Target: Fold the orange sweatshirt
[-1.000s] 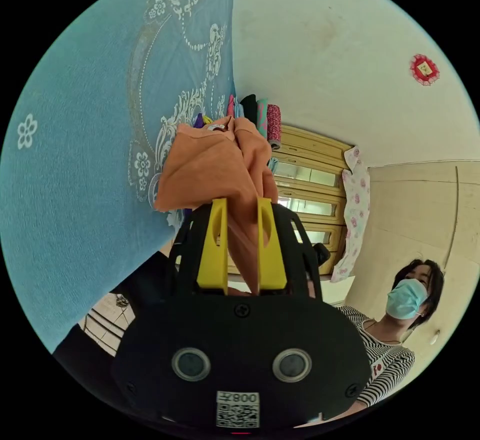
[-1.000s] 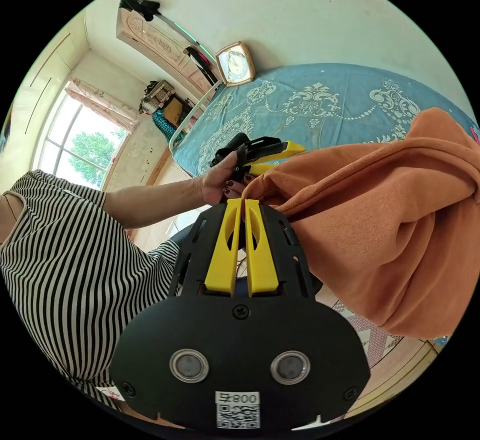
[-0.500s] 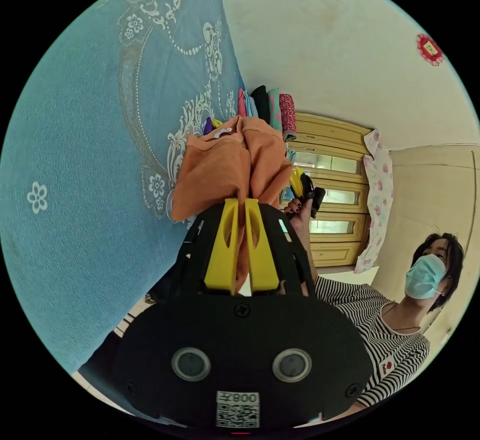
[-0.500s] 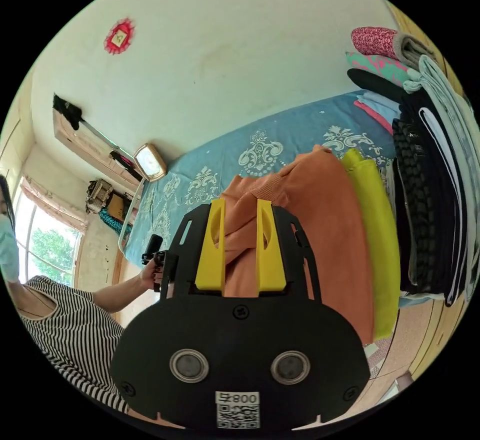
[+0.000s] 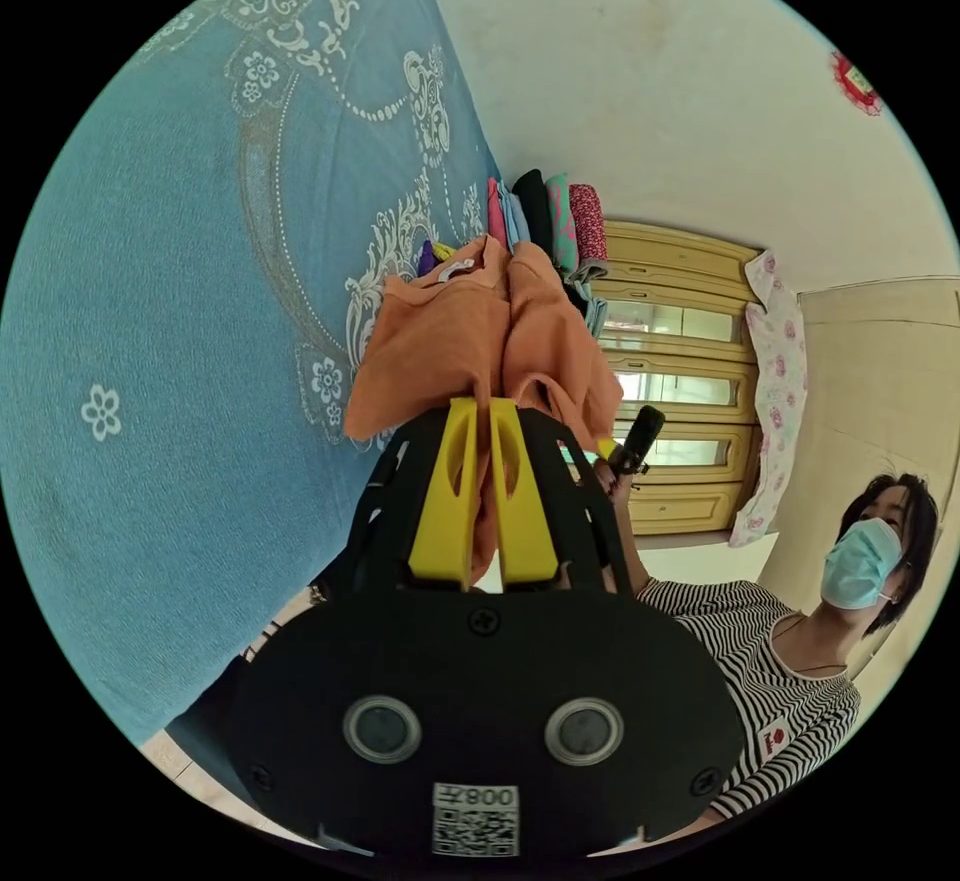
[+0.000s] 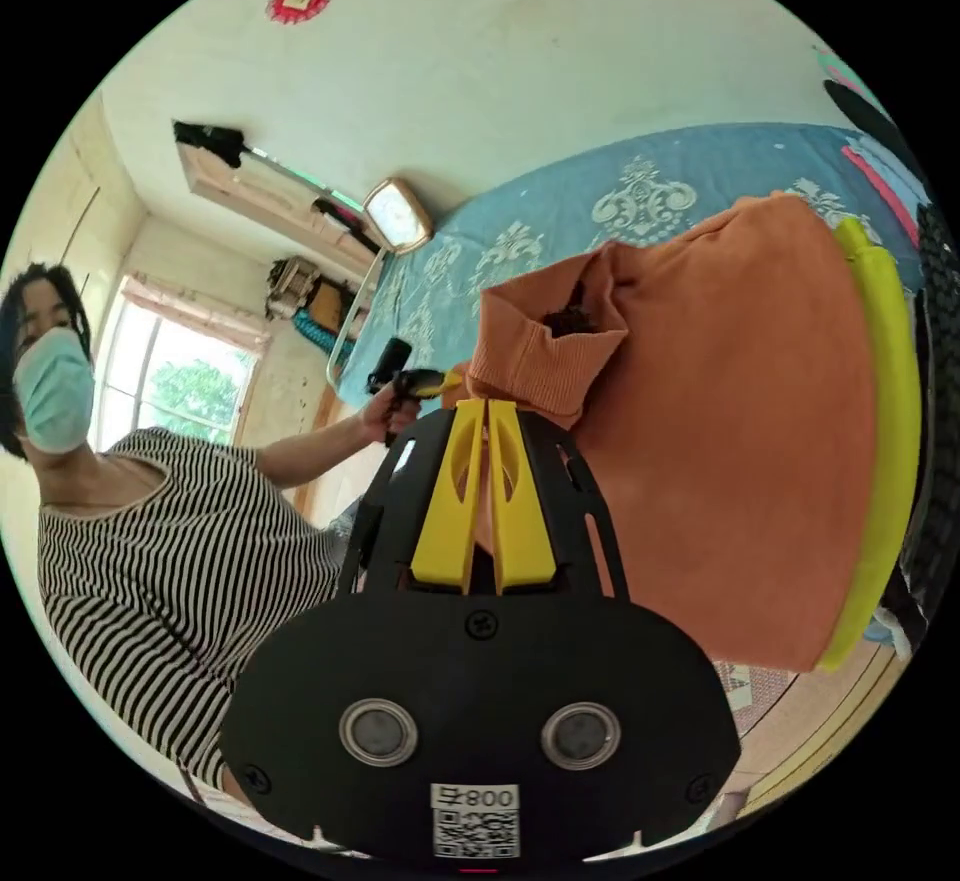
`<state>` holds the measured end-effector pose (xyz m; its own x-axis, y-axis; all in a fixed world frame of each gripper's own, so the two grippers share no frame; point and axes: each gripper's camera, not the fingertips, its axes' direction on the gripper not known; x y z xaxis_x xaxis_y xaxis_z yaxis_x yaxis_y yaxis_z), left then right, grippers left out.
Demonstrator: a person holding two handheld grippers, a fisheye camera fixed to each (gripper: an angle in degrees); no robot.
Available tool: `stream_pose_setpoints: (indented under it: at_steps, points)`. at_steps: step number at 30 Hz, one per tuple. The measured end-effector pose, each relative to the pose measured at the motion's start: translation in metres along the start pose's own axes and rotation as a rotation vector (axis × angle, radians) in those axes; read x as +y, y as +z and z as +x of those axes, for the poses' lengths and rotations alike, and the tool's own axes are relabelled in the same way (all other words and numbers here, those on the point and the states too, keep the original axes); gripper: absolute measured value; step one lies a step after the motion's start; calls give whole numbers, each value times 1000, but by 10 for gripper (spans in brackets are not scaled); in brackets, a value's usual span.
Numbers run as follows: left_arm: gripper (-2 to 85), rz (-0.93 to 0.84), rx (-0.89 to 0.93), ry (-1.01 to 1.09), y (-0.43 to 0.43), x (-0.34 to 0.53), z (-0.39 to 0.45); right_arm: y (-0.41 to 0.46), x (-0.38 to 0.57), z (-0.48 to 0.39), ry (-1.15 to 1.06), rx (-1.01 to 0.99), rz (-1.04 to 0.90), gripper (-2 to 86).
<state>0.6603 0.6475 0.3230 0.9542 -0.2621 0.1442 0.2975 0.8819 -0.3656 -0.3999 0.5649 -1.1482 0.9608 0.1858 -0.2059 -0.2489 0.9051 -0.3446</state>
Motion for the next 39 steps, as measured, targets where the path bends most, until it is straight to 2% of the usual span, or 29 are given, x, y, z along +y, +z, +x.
stream_pose_setpoints:
  at_steps: [6,7,9,12,14,18,20,22,25,27,36,39]
  points:
    - [19,45,-4,34,-1,-4,12,120,85,-29,20,-302,-487,4]
    - [19,54,1,40,-2,-4,14,130,103,-23,56,-288,-558,4]
    - [19,62,15,56,-2,-5,19,126,125,-10,127,-250,-578,4]
    - [18,63,19,74,-2,-7,28,73,142,13,238,-153,-455,5]
    - [19,64,20,89,-1,-8,36,27,147,16,254,-157,-350,5]
    - [19,57,29,103,1,-8,43,-92,148,-18,79,-311,46,8]
    - [19,56,40,100,5,-8,46,-128,138,-32,11,-214,175,15]
    - [19,61,46,89,7,-6,47,-155,113,-22,29,36,240,35]
    - [19,63,37,69,12,-3,52,-172,72,28,115,298,245,69]
    - [19,59,24,69,15,-1,59,-177,49,65,204,385,223,78]
    - [19,50,19,73,29,8,92,-164,10,142,354,550,112,88]
    - [18,52,30,64,32,12,102,-161,23,157,384,501,103,79]
